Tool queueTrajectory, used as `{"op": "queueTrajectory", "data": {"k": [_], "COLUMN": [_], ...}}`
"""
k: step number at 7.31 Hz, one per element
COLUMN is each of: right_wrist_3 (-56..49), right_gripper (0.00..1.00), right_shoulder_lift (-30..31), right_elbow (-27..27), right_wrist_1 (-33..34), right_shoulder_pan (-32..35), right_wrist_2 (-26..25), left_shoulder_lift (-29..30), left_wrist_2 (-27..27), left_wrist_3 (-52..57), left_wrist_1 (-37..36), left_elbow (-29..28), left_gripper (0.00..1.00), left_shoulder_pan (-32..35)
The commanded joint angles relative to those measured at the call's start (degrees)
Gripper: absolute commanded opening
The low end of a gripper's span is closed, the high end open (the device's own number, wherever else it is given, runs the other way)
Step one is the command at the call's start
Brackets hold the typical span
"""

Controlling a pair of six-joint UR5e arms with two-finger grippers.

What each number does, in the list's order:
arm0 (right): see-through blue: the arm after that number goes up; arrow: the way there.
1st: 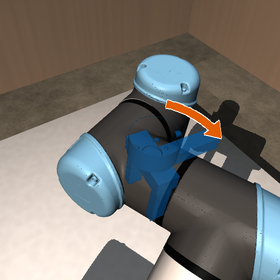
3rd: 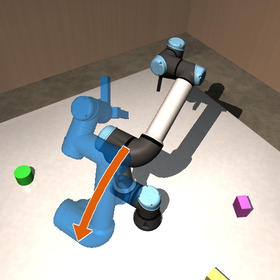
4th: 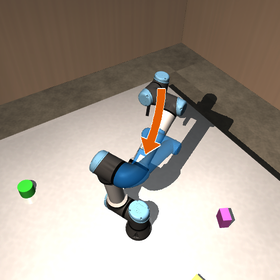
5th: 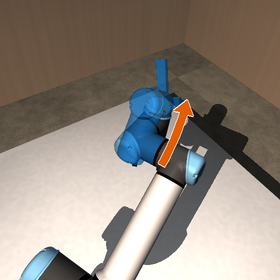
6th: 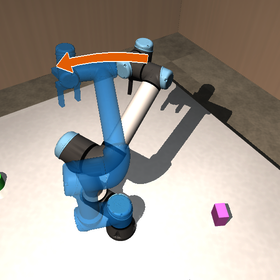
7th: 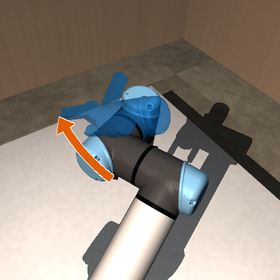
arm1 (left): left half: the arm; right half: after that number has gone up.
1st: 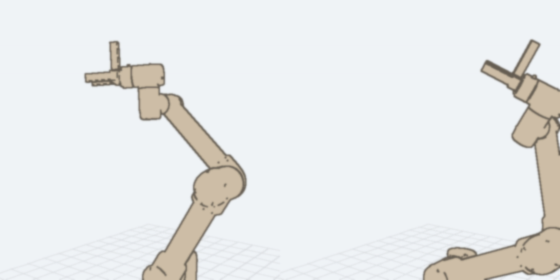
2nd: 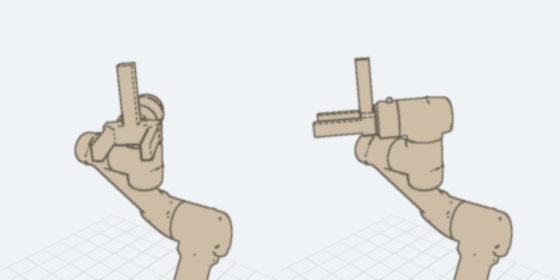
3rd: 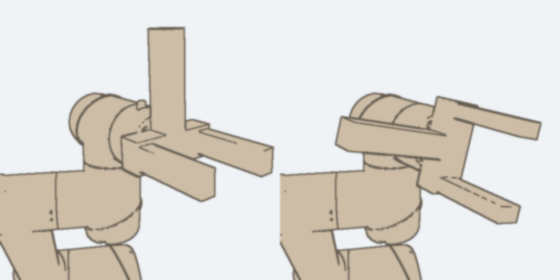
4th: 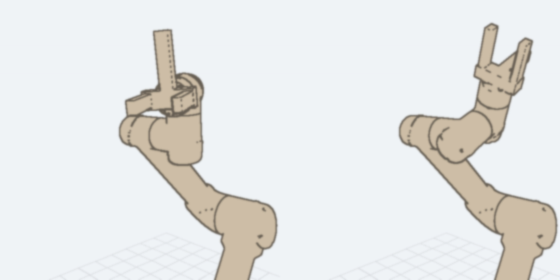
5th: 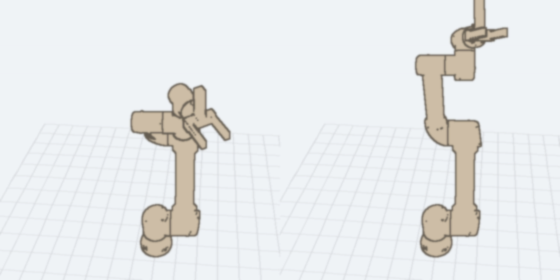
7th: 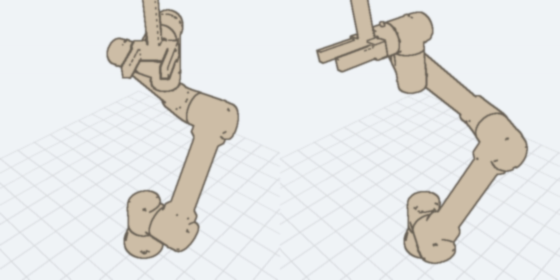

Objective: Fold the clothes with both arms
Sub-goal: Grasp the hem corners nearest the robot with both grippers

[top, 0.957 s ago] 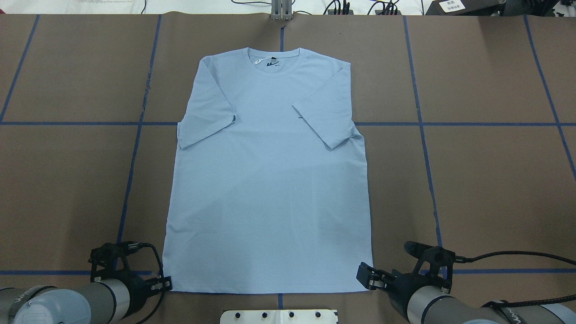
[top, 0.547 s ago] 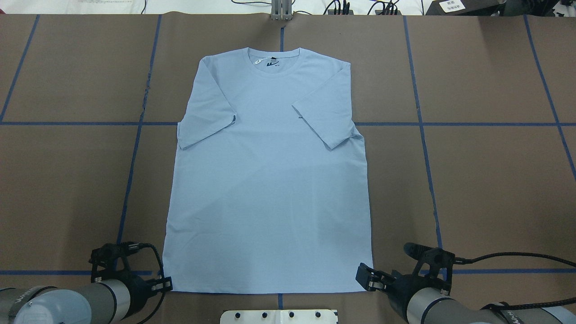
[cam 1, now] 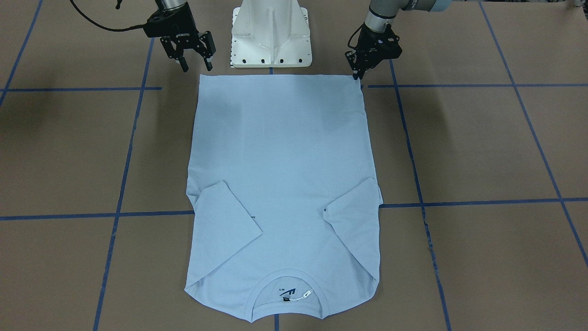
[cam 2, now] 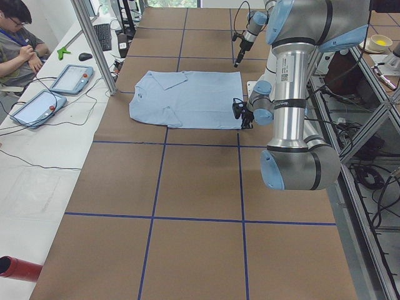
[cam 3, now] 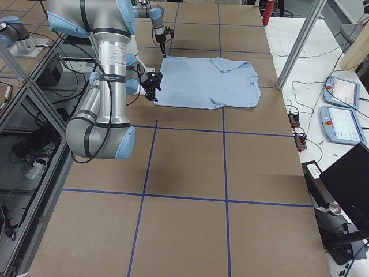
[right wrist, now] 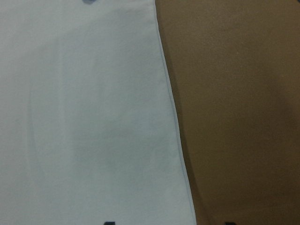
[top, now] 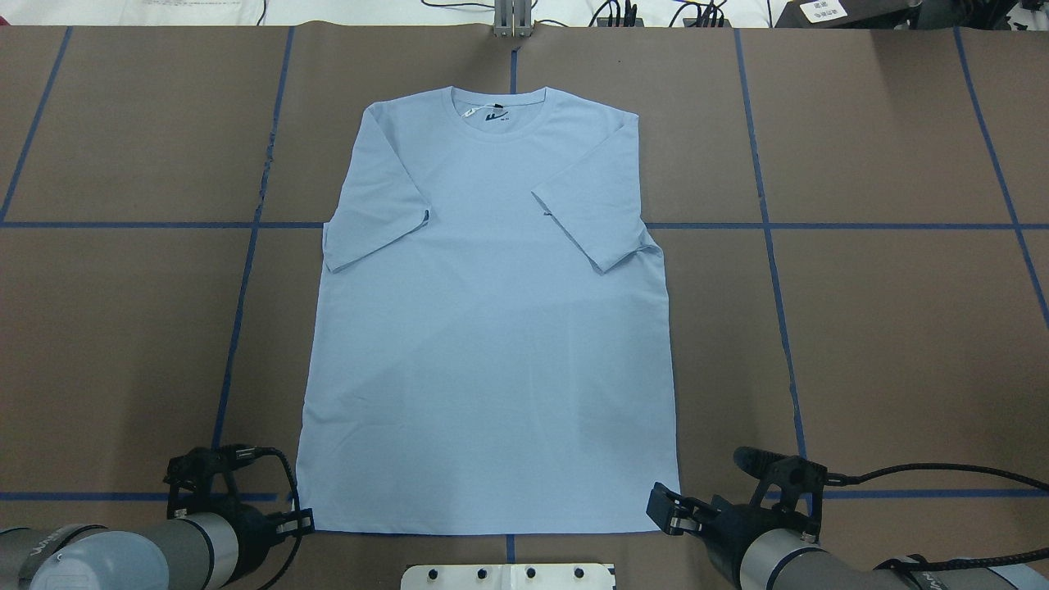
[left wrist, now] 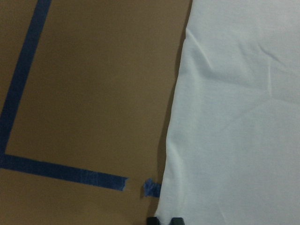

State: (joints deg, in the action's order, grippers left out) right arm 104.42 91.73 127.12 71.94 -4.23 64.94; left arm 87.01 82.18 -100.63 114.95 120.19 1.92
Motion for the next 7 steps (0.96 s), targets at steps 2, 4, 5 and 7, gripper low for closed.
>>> {"op": "queueTrajectory", "data": {"k": [2, 4, 5, 7], "right_wrist_3": [5.1, 11.8, 12.3, 11.9], "right_gripper": [0.54, 0.50, 0.51, 0.53], "right_shoulder_lift": [-1.2, -6.3, -7.8, -6.3], "right_elbow": [-0.4, -2.8, -4.8, -5.5], "right_wrist_1": [0.1, 5.9, 7.9, 8.4], "right_shoulder_pan": [-1.0, -1.7, -1.7, -1.1], "right_wrist_2": [0.1, -0.3, -0.6, -0.3], "left_shoulder_lift": [0.1, 0.7, 0.8, 1.5], "left_wrist_2": [0.0, 0.1, 0.1, 0.0], "left_wrist_3": [0.0, 0.0, 0.0, 0.0], "left_wrist_1": [0.0, -0.1, 0.0, -0.1], "left_elbow": [0.4, 0.6, 0.7, 0.7], "left_gripper": [0.00, 0.00, 0.00, 0.00], "left_shoulder_pan": [-0.2, -0.2, -0.2, -0.2]}}
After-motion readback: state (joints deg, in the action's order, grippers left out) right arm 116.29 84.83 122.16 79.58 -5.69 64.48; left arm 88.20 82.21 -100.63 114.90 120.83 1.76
